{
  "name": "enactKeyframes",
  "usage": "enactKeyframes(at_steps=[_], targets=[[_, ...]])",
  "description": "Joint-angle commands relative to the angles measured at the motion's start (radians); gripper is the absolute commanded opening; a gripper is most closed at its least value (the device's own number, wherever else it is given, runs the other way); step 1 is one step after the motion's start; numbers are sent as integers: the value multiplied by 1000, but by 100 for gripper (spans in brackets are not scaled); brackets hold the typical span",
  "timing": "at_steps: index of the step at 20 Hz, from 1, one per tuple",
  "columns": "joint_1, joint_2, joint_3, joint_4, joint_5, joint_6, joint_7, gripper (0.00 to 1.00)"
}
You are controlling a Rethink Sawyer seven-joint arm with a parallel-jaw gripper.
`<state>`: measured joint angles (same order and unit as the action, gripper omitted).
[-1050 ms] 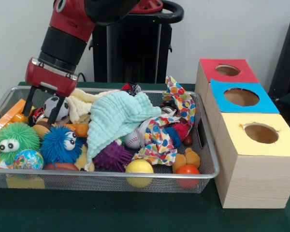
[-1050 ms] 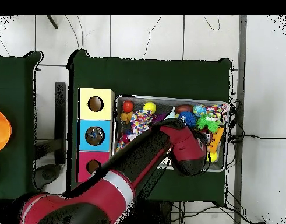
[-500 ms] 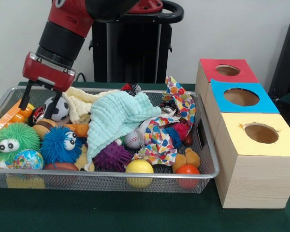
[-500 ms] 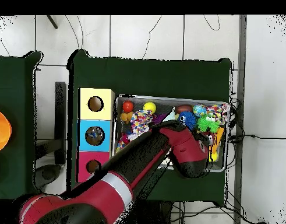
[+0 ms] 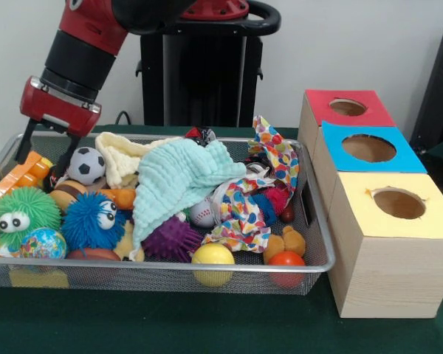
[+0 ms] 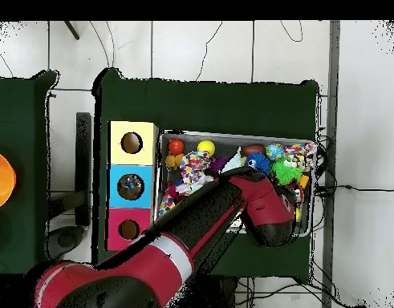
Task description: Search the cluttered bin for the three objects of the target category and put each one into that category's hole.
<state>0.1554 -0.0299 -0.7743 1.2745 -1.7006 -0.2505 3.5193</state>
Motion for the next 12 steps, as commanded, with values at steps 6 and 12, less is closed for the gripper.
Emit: enactKeyframes(at_steps=[6, 12], targets=[[-64, 55, 117, 3, -57, -109, -91, 100], [-96, 57, 150, -22, -101, -174, -97, 100]])
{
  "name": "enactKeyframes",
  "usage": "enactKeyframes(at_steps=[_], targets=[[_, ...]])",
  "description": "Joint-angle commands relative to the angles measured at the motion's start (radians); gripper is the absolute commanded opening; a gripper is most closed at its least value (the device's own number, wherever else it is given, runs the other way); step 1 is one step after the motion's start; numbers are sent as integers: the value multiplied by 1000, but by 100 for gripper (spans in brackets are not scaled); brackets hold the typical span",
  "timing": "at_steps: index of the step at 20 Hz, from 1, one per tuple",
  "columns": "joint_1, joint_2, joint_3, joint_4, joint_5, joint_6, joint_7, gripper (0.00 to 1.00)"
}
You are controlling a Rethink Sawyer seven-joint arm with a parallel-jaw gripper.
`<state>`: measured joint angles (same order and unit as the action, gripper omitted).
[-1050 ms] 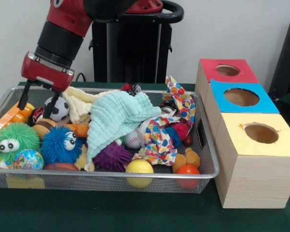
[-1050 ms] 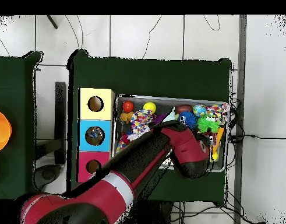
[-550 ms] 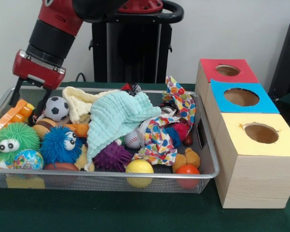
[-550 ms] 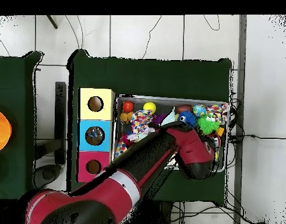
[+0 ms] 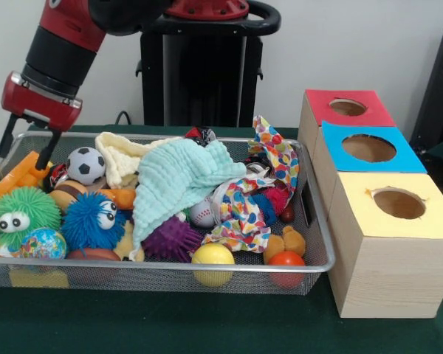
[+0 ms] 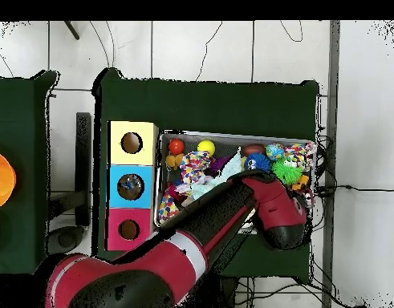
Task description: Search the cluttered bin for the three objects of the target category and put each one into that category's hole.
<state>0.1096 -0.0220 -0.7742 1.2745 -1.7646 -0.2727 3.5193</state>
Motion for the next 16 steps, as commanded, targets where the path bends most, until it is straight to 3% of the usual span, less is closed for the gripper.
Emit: enactKeyframes(at_steps=[1, 6, 9, 16], targets=[[-57, 46, 158, -24, -39, -156, -103, 100], [-84, -10, 210, 21, 16, -107, -195, 100], [-80, -25, 218, 48, 29, -96, -204, 100], [-108, -97, 276, 119, 52, -150, -245, 100]])
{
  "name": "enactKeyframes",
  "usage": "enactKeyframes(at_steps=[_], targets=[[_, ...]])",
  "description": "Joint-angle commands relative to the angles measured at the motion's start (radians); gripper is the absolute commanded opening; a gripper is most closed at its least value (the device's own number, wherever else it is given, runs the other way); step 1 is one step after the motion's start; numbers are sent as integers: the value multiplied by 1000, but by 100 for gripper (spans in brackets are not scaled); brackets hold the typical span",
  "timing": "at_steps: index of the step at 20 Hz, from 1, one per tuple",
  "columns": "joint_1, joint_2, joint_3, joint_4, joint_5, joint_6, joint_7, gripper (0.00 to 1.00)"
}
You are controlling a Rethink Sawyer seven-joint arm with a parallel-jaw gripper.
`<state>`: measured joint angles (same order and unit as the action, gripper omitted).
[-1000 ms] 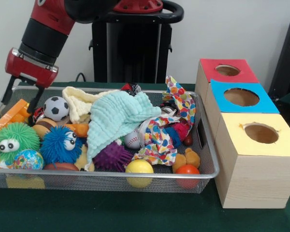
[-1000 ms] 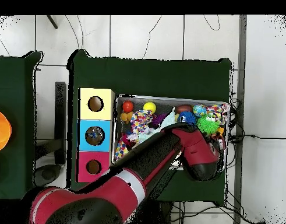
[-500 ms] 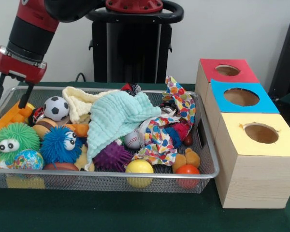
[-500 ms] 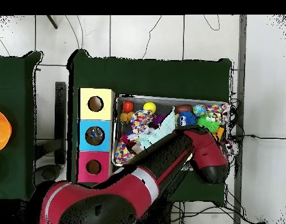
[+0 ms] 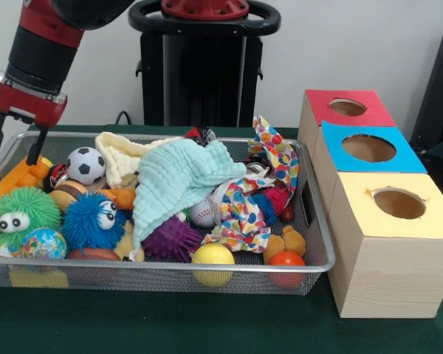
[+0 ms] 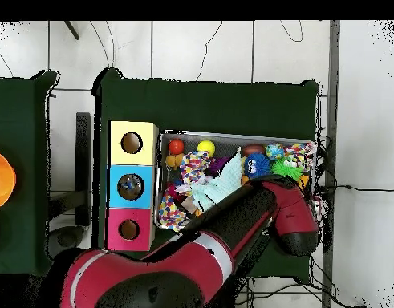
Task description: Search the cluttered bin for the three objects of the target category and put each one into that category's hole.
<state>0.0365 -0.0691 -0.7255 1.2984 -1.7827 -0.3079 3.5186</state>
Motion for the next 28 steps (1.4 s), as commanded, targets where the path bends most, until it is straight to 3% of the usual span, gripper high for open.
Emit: enactKeyframes(at_steps=[1, 10, 16, 25, 26, 28], targets=[[-40, -63, 238, 105, 78, -109, -257, 100], [-93, -144, 325, 178, 128, -29, -366, 100], [-130, -150, 368, 192, 153, 58, -455, 100], [-211, -240, 442, 246, 249, 203, -747, 100], [-214, -260, 452, 248, 241, 229, -765, 100], [-217, -315, 496, 262, 157, 317, -732, 100]])
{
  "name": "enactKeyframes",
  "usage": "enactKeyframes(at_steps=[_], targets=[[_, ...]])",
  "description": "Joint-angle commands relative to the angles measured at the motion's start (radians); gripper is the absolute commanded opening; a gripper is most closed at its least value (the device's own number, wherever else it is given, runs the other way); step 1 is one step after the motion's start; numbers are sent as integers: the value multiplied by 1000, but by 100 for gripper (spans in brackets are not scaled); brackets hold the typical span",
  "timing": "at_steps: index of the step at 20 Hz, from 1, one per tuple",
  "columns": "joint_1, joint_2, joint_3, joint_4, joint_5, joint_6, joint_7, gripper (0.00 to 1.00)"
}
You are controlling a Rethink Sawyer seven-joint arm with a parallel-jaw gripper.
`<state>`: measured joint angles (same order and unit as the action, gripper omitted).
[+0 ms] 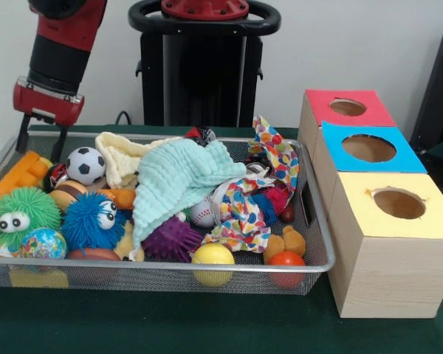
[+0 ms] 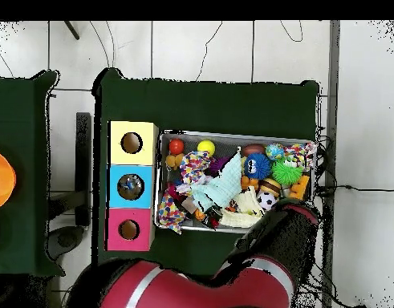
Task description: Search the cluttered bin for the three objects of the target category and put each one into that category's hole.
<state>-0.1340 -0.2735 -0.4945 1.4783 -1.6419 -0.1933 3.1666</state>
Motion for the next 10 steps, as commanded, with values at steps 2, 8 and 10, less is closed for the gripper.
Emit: enactKeyframes(at_steps=[2, 8, 10], targets=[[-63, -177, 352, 134, -136, 315, -280, 100], [-132, -242, 572, 389, -586, 675, 138, 100], [-173, -258, 630, 432, -634, 714, 180, 100]])
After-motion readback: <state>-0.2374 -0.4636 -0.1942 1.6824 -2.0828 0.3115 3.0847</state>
